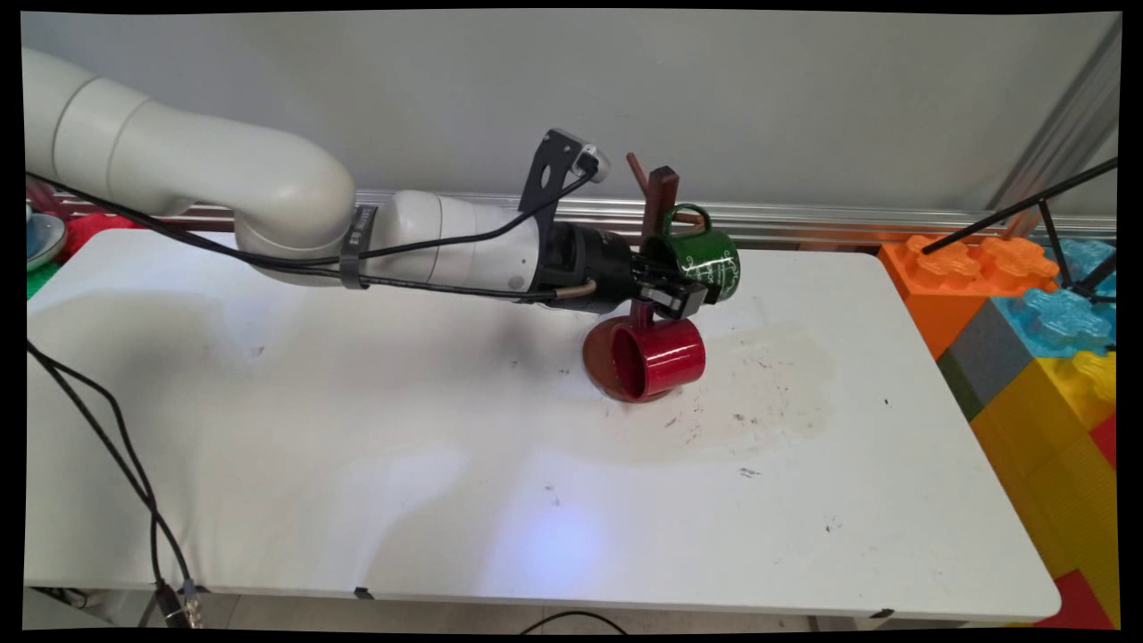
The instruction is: Place the picked object on the table
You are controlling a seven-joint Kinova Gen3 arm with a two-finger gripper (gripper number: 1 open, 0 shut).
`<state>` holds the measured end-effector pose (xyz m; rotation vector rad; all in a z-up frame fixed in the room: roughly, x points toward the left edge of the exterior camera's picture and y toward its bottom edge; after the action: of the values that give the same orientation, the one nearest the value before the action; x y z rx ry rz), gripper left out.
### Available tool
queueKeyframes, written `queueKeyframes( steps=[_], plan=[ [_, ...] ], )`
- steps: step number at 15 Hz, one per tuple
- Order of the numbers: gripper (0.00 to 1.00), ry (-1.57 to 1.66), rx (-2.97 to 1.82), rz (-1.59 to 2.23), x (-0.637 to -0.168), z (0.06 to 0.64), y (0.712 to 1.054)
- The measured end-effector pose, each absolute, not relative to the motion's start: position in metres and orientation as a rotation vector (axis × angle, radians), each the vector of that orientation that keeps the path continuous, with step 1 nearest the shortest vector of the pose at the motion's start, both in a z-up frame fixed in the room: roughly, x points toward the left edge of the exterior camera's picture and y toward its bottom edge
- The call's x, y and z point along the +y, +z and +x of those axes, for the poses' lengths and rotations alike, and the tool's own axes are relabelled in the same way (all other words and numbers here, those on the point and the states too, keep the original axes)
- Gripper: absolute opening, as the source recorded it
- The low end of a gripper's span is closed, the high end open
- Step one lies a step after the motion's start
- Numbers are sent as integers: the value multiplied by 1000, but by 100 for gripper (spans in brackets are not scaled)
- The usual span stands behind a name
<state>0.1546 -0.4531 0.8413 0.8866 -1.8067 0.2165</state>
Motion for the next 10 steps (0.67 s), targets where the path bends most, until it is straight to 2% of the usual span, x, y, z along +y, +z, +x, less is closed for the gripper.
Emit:
queueKeyframes(
  steps=[10],
  plan=[
    [0,172,-1744,842,-427,153,862]
  ],
)
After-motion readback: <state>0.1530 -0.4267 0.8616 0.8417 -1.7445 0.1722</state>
